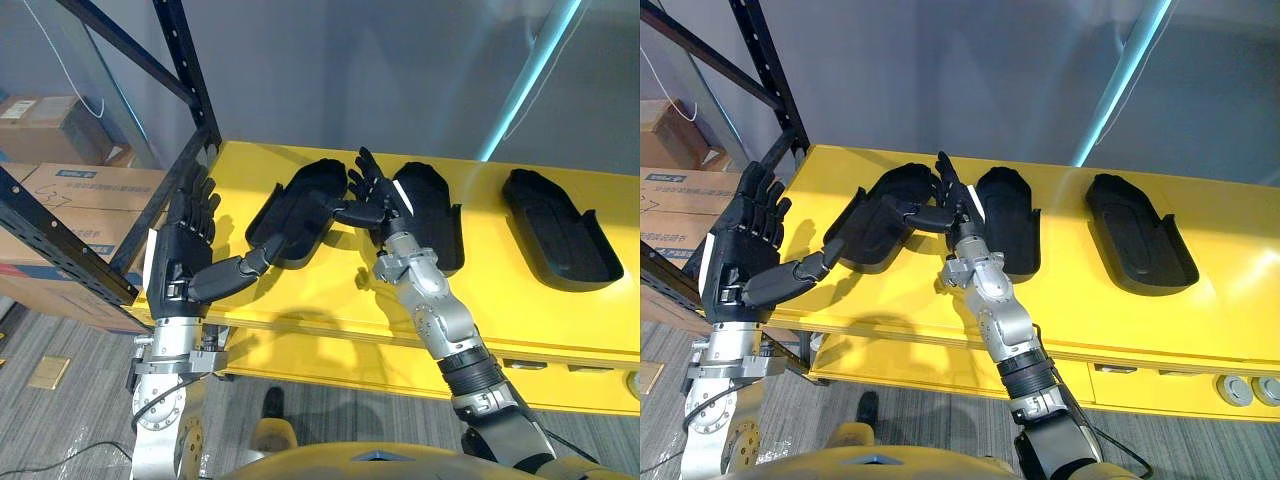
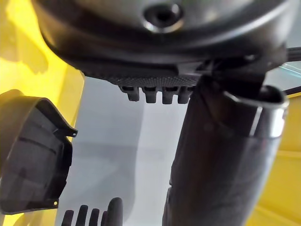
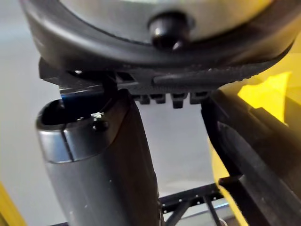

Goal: Walk over and take three plastic housings, then place them on the shelf

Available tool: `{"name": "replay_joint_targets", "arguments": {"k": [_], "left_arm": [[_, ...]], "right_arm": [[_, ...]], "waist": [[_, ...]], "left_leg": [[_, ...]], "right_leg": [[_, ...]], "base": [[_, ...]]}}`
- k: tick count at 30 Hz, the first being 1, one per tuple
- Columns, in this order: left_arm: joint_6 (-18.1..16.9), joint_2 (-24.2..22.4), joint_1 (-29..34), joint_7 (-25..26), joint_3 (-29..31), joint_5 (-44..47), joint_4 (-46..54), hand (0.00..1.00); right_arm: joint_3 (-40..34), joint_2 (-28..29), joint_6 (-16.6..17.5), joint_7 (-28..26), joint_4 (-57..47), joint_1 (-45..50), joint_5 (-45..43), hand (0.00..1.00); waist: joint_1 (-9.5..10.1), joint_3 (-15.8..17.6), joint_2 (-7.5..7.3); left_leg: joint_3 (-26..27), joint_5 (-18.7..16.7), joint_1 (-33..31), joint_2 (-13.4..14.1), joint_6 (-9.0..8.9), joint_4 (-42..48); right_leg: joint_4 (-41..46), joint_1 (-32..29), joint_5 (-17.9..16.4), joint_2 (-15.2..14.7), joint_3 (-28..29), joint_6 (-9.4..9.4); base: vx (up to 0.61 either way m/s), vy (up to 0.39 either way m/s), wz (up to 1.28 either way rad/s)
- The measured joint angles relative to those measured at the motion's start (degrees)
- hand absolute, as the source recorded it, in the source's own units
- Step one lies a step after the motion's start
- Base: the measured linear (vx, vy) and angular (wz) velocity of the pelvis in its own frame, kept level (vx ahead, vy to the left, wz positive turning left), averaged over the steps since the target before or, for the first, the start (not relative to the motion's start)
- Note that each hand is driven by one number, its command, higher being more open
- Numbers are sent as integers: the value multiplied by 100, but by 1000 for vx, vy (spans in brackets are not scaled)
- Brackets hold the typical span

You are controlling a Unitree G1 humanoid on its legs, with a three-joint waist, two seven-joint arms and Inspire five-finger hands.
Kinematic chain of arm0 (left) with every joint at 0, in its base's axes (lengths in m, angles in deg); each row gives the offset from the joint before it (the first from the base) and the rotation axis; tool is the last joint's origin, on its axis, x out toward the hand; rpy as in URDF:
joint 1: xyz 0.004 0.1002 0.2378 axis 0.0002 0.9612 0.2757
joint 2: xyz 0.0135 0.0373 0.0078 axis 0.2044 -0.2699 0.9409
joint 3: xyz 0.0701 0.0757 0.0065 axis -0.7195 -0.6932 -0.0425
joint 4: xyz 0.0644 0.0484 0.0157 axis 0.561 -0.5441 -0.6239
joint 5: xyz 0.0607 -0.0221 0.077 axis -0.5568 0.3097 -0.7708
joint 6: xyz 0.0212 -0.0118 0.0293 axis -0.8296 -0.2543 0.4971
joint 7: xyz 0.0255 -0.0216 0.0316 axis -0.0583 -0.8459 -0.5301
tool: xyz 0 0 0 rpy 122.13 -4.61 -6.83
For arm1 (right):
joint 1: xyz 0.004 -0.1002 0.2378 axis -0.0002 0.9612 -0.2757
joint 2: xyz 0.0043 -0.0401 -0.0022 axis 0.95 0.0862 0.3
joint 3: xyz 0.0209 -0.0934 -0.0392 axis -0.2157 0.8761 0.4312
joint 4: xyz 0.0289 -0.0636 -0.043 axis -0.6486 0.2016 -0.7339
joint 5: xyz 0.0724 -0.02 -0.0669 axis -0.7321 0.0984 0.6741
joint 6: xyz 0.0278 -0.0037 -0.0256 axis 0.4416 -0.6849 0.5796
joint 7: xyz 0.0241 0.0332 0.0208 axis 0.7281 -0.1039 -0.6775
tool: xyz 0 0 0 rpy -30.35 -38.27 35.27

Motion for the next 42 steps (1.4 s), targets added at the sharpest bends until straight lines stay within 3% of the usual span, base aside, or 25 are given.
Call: {"name": "replay_joint_targets", "arguments": {"k": [5, 14, 22, 27, 33, 42], "left_arm": [[121, 0, 0, 335, -12, -379, 0, 100], [113, -140, 1, 832, -12, -346, 0, 100], [117, -162, 1, 521, -109, -323, 271, 100], [482, -155, 28, 428, -245, -563, 375, 100], [553, -142, 230, 290, -318, -570, 324, 100], [1002, -100, 223, 508, -506, -583, -32, 100]], "right_arm": [[6, -21, -190, 84, 64, -141, 12, 100], [171, -6, -194, 242, 228, -323, 252, 100], [244, 1, -346, 167, 264, -375, 250, 100], [343, -13, -414, 52, 298, -376, 261, 100], [344, -45, -452, -85, 657, -657, 298, 100], [584, -39, -476, -331, 1085, -1103, 509, 100]], "waist": [[-4, 83, -4], [24, 103, 20], [46, 117, 26], [75, 130, 47], [120, 143, 69], [165, 211, 165]], "left_leg": [[-17, 28, 17, 0, -52, 0], [-92, 30, 21, -1, -55, 1], [-95, 19, 6, 0, -34, 2], [-104, 21, 8, 0, -32, 2], [-112, 32, 14, -1, -48, 2], [-185, 39, -13, -5, -24, 3]], "right_leg": [[99, -8, -39, -16, -16, 35], [221, -11, -128, -27, -70, 4], [290, -52, -174, -41, -66, -5], [406, -91, -231, -61, -70, 25], [425, -93, -254, -63, -71, 2], [493, -100, -311, -69, -147, -7]], "base": [[2, -4, 1], [-1, -11, 3], [0, 0, 0], [0, 0, 0], [0, 0, 0], [-17, -14, 4]]}}
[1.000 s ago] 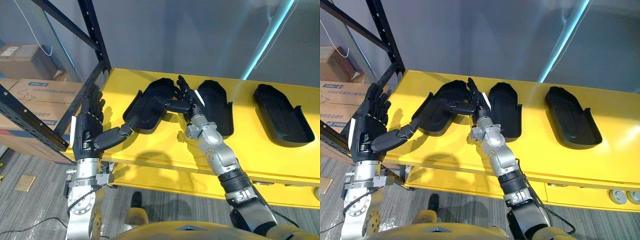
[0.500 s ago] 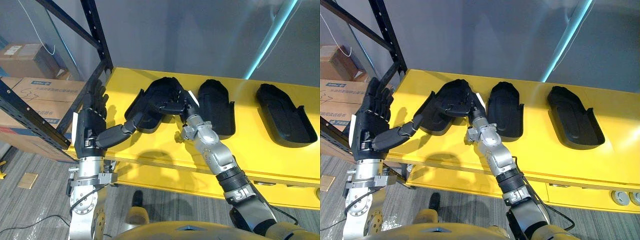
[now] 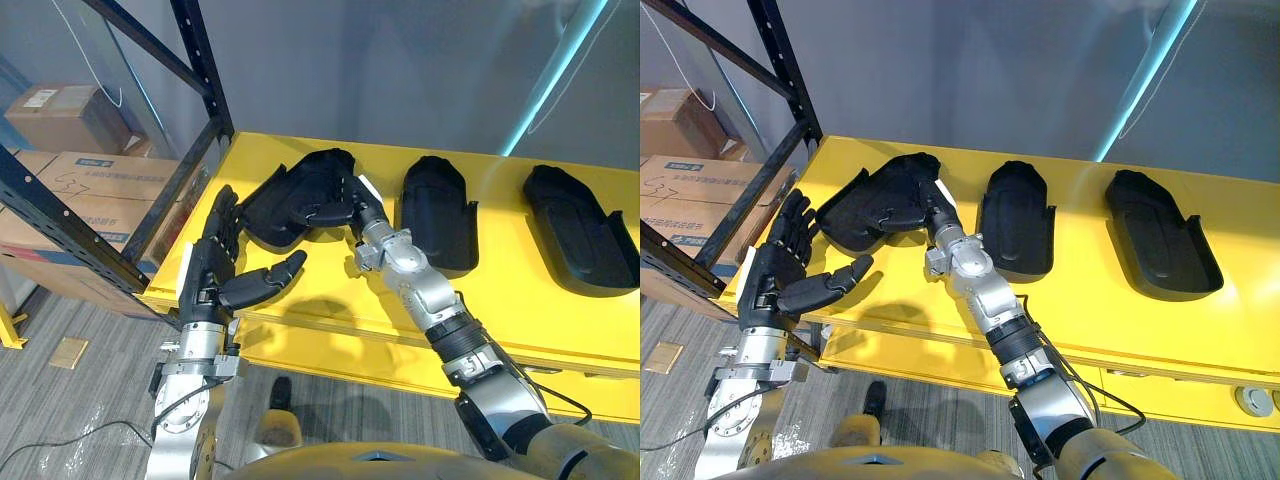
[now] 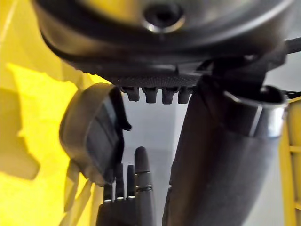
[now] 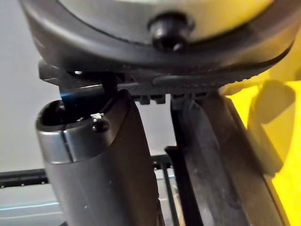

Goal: Walk over and take three plastic housings, then place them on the shelf

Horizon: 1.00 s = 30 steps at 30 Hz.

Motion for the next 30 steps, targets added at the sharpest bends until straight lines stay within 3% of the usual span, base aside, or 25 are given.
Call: {"name": "replay_joint_targets", "arguments": {"k": [8, 15, 19, 23, 28, 30], "left_arm": [[372, -4, 0, 159, 45, 7, -74, 100], [348, -7, -4, 154, 71, -242, -318, 100], [113, 19, -30, 195, 130, -802, -308, 100], [-202, 335, -273, 372, 419, -1737, -228, 100], [-505, 1197, -897, 1027, 1497, -2876, -220, 100], [-578, 1446, -1057, 1212, 1747, -3128, -223, 100]], "right_arm": [[36, -28, 1, -90, 453, -518, 450, 100], [40, -83, 51, 20, 452, -670, 501, 100], [-3, -372, 71, 34, -200, -669, 653, 100], [-245, -691, 586, 25, -1366, -667, 594, 100], [-946, -1006, 1601, 145, -2366, -593, -135, 100], [-1290, -1127, 1780, 182, -2541, -459, -277, 100]], "waist": [[140, 13, 10], [135, 57, -3], [123, 117, -34], [59, 117, -34], [-77, 105, -31], [-91, 102, -33]], "left_leg": [[-141, 29, -74, -15, -3, 2], [-182, 32, -78, -17, 4, 1], [-124, 31, -70, -9, 4, 2], [-11, 36, -37, 5, -15, 5], [260, -17, 97, 16, -38, 0], [296, -24, 114, 7, -37, 0]], "right_leg": [[73, -4, -53, 0, -130, 15], [104, 7, -91, -2, -167, -2], [101, -14, -62, -3, -119, 39], [103, -57, -53, -10, -20, 49], [90, -94, -31, -46, 232, 74], [84, -94, -25, -62, 257, 81]], "base": [[3, -19, 9], [-5, -9, 3], [-8, -6, -5], [3, -11, -13], [4, -6, -23], [2, -2, -9]]}}
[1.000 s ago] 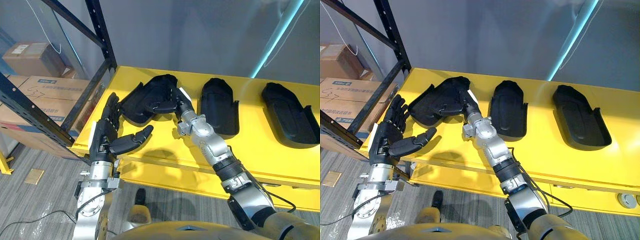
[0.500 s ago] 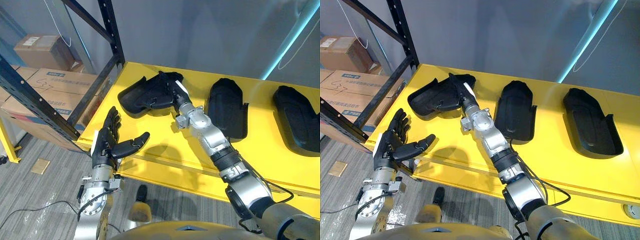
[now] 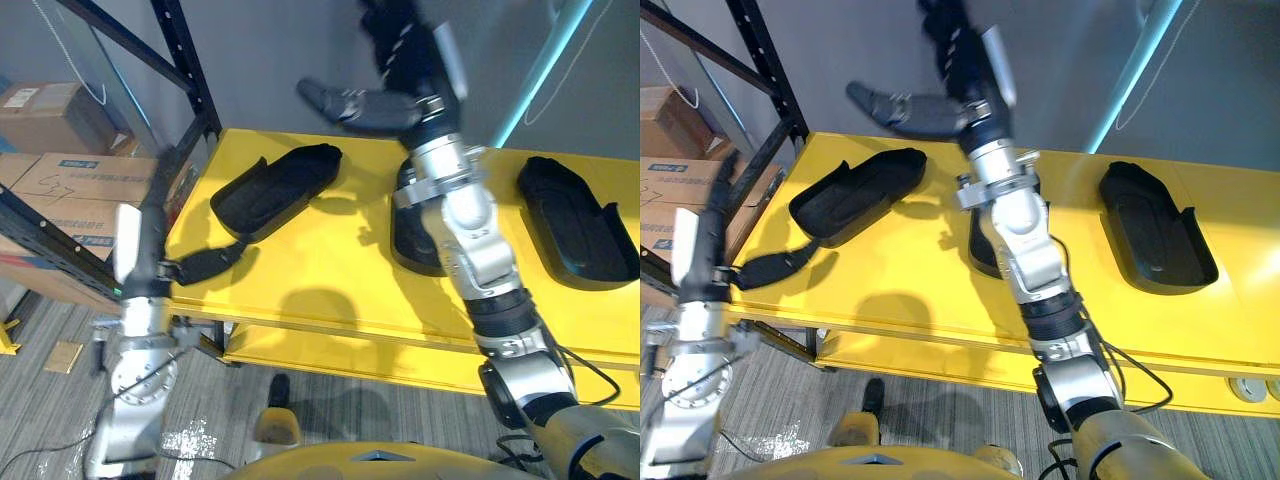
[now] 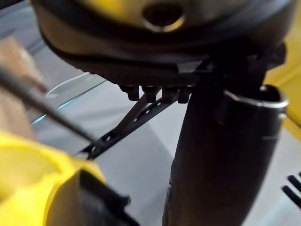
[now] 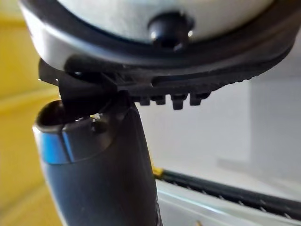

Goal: Walk over and take three plastic housings, then place them on the shelf

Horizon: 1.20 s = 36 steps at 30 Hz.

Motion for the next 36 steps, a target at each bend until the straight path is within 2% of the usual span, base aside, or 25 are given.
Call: {"name": "replay_joint_targets", "arguments": {"k": [4, 8, 12, 19, 20, 21, 24, 26, 29, 33, 36], "left_arm": [[-340, 507, -150, 170, 334, -618, -172, 100], [-555, 919, -184, -102, 325, -1043, -721, 100], [-619, 1491, -334, -904, 169, -1137, -1461, 100], [-844, 2088, -430, -2211, -183, -1135, -1579, 100], [-837, 2157, -522, -2514, -258, -1111, -1588, 100], [-836, 2159, -544, -2572, -262, -1106, -1592, 100], [-746, 2164, -658, -3161, -262, -870, -1616, 100], [-444, 2165, -840, -3863, -317, -532, -1620, 100], [-144, 2172, -1133, -4537, -454, -392, -1963, 100], [28, 2437, -1401, -4855, -783, -407, -2657, 100], [87, 2553, -1498, -4878, -791, -417, -3052, 100]], "right_arm": [[-839, -90, 295, -45, -314, 791, -300, 100], [-1114, -354, 305, -232, -411, 1454, -305, 100], [-1505, -627, 298, -644, -526, 2119, -514, 100], [-1790, -846, 263, -1067, -614, 2694, -741, 100], [-1871, -906, 262, -1083, -613, 2807, -755, 100], [-1887, -906, 258, -1089, -613, 2825, -755, 100], [-1904, -906, 257, -1125, -613, 2915, -949, 100], [-1955, -905, 241, -1115, -613, 2964, -1002, 100], [-1995, -905, 193, -1084, -613, 2963, -1120, 100], [-2005, -902, 67, -990, -612, 2964, -1138, 100], [-2005, -865, 22, -993, -612, 2982, -1146, 100]], "waist": [[-73, -149, 22], [-205, -259, 149], [-402, -355, 251], [-619, -430, 284], [-640, -452, 317], [-646, -458, 324], [-725, -509, 398], [-723, -548, 453], [-737, -584, 503], [-754, -591, 501], [-812, -594, 491]], "left_leg": [[129, -9, 8, -3, -8, -2], [326, -13, 12, 15, -7, -5], [559, -51, 14, 41, 23, -6], [838, -65, 18, 95, 17, -6], [855, -61, 15, 94, 20, -6], [855, -61, 15, 94, 21, -6], [855, -57, 16, 95, 22, -6], [854, -53, 12, 96, 24, -6], [856, -48, 9, 97, 25, -6], [925, -43, -15, 105, 26, -5], [954, -42, -18, 102, 25, -5]], "right_leg": [[-109, -16, 81, 1, 82, -7], [-209, -107, 196, 14, 271, -11], [-328, -220, 341, 30, 494, -15], [-414, -395, 474, 67, 794, -29], [-416, -409, 486, 67, 813, -27], [-415, -409, 486, 67, 812, -27], [-413, -412, 487, 67, 813, -26], [-411, -418, 488, 68, 813, -26], [-411, -425, 494, 68, 817, -27], [-408, -507, 517, 74, 892, -32], [-424, -521, 535, 72, 920, -28]], "base": [[8, -6, -12], [-16, 1, -23], [-42, 8, -26], [-33, -1, -23], [-12, -4, -9], [-23, -7, -3], [0, 0, 0], [0, 0, 0], [0, 0, 0], [-10, -3, -7], [0, -1, -5]]}}
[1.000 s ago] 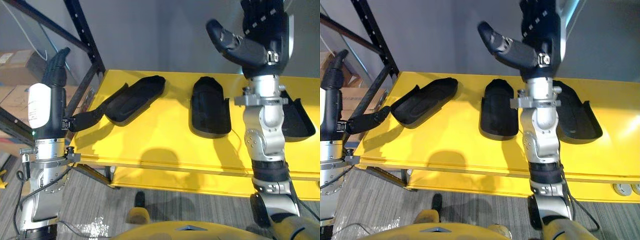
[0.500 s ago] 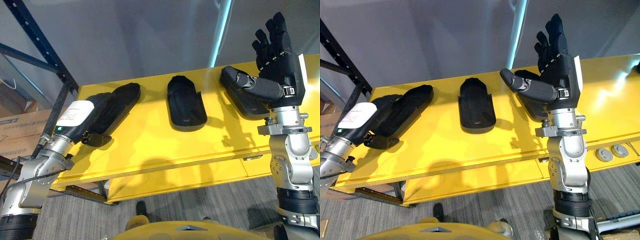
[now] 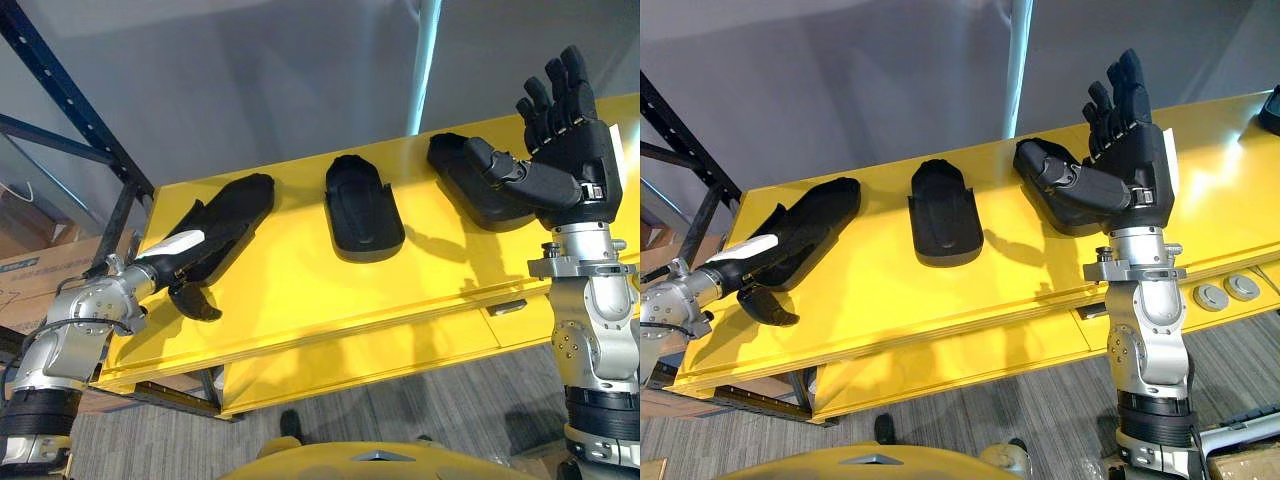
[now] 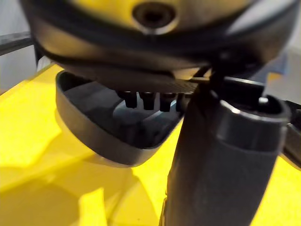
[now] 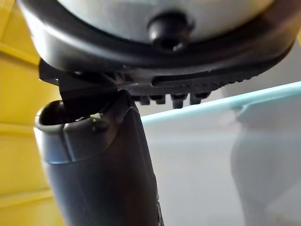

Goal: Walk over and take three plastic housings, then place them on the shelf

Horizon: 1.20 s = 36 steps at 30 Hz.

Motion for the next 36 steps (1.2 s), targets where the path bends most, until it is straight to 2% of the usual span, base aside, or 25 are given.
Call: {"name": "replay_joint_targets", "arguments": {"k": [7, 8, 12, 14, 17, 21, 23, 27, 32, 36], "left_arm": [[129, 62, -184, 19, 4, 98, -476, 100], [126, 62, -198, 32, 4, 128, -521, 0], [78, 50, -198, 180, 4, 292, -726, 0], [55, -56, -199, 616, 14, 294, -779, 0], [40, -163, -227, 878, 54, 481, -824, 0], [238, -294, -260, 940, -1, 794, -985, 0], [283, -539, -244, 1148, -23, 1162, -993, 0], [307, -917, -243, 1488, 1, 1212, -849, 0], [638, -1247, -197, 1895, -25, 1072, -574, 0], [1068, -1637, -84, 2453, -70, 868, -251, 0]], "right_arm": [[-22, 119, -16, -20, 5, 167, -224, 100], [-30, 160, -16, -21, 4, 201, -229, 100], [-35, 302, -108, -20, 12, 372, -295, 100], [-34, 323, -132, -46, 12, 425, -416, 100], [-63, 497, -132, -51, 12, 431, -447, 100], [-54, 506, -132, -74, 10, 431, -446, 100], [-54, 571, -131, -86, 8, 430, -447, 100], [-43, 815, -131, -130, 6, 431, -446, 100], [19, 907, -131, -125, 4, 432, -438, 100], [74, 942, -131, -89, -57, 440, -409, 100]], "waist": [[-67, -1, -2], [-67, -1, -2], [-59, -1, -1], [-67, 6, -12], [-99, 14, -42], [-92, 27, -61], [-87, 52, -104], [-88, 88, -166], [-100, 94, -173], [-106, 98, -178]], "left_leg": [[62, 2, 8, 5, 2, 0], [69, 2, 8, 6, 2, 0], [120, 3, 16, 7, 4, 0], [131, 3, 15, 8, 7, 0], [163, -24, 17, 5, -26, -1], [172, -23, 15, 2, -26, 0], [168, 6, 16, 0, 9, 0], [155, 6, 17, -4, 7, 0], [148, 5, 22, -3, 7, 0], [148, 1, 27, -4, 2, 0]], "right_leg": [[5, -38, 6, 1, 45, -6], [5, -43, 8, 1, 54, -7], [-6, -75, 33, 1, 133, -15], [-47, -75, 48, 3, 143, -28], [-126, -71, 84, 6, 169, -12], [-181, -50, 109, 8, 169, 6], [-179, -35, 130, 8, 165, -3], [-178, -24, 153, 6, 165, 33], [-179, -17, 152, 6, 162, 34], [-182, -10, 148, 6, 163, 34]], "base": [[-8, -2, -3], [-11, -3, -7], [-17, 0, -7], [-41, 1, -4], [-44, 3, -6], [-8, 0, -1], [0, 0, 0], [0, 0, 0], [0, 0, 0], [0, 0, 0]]}}
